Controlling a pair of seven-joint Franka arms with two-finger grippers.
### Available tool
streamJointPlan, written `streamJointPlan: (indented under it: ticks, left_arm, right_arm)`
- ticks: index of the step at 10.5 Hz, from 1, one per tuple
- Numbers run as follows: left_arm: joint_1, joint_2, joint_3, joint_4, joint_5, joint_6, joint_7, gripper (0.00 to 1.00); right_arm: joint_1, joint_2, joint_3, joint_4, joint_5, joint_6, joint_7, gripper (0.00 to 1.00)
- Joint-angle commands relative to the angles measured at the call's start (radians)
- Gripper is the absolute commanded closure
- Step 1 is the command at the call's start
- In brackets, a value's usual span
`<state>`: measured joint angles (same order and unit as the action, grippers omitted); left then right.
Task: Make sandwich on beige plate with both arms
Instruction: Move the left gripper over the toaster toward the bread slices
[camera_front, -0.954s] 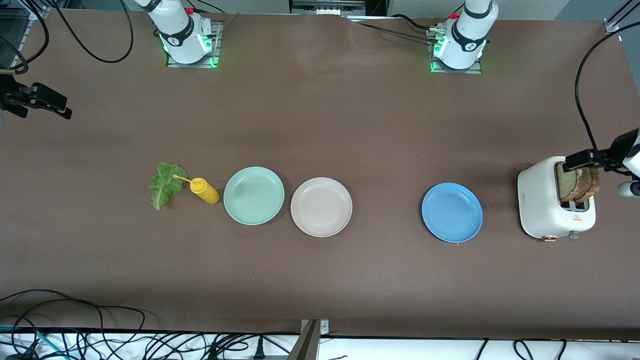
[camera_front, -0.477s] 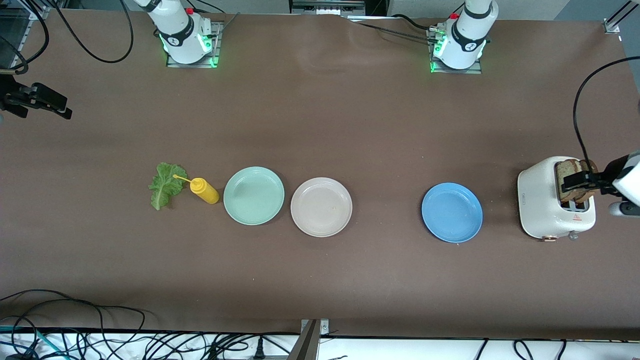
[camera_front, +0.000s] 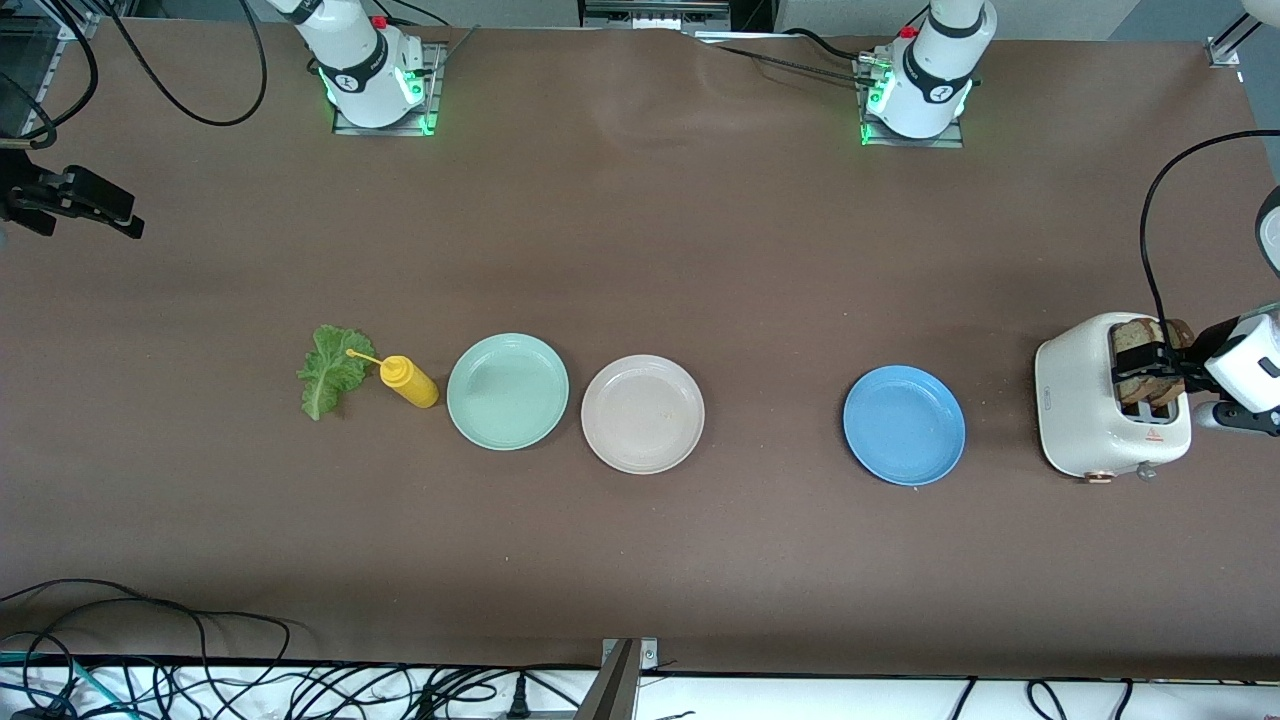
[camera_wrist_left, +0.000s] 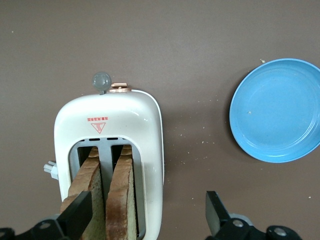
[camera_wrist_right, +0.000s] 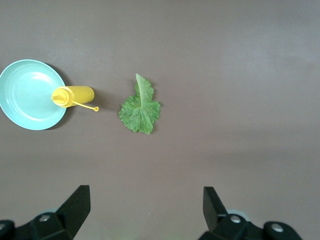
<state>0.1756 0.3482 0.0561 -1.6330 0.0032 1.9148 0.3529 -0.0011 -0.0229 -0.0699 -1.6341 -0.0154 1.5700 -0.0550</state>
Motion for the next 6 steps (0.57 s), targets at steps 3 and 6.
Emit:
streamJointPlan:
  ticks: [3, 6]
  left_arm:
    - [0.027, -0.038, -0.005, -0.073, -0.025, 0.039, 0.06, 0.0]
    - [0.038, -0.048, -0.005, -0.114, -0.025, 0.072, 0.06, 0.0]
  right_arm:
    - [-0.002, -0.002, -0.001, 0.008, 0.015, -0.01, 0.004, 0.0]
    - [-0.002, -0.002, -0.001, 0.008, 0.015, -0.01, 0.004, 0.0]
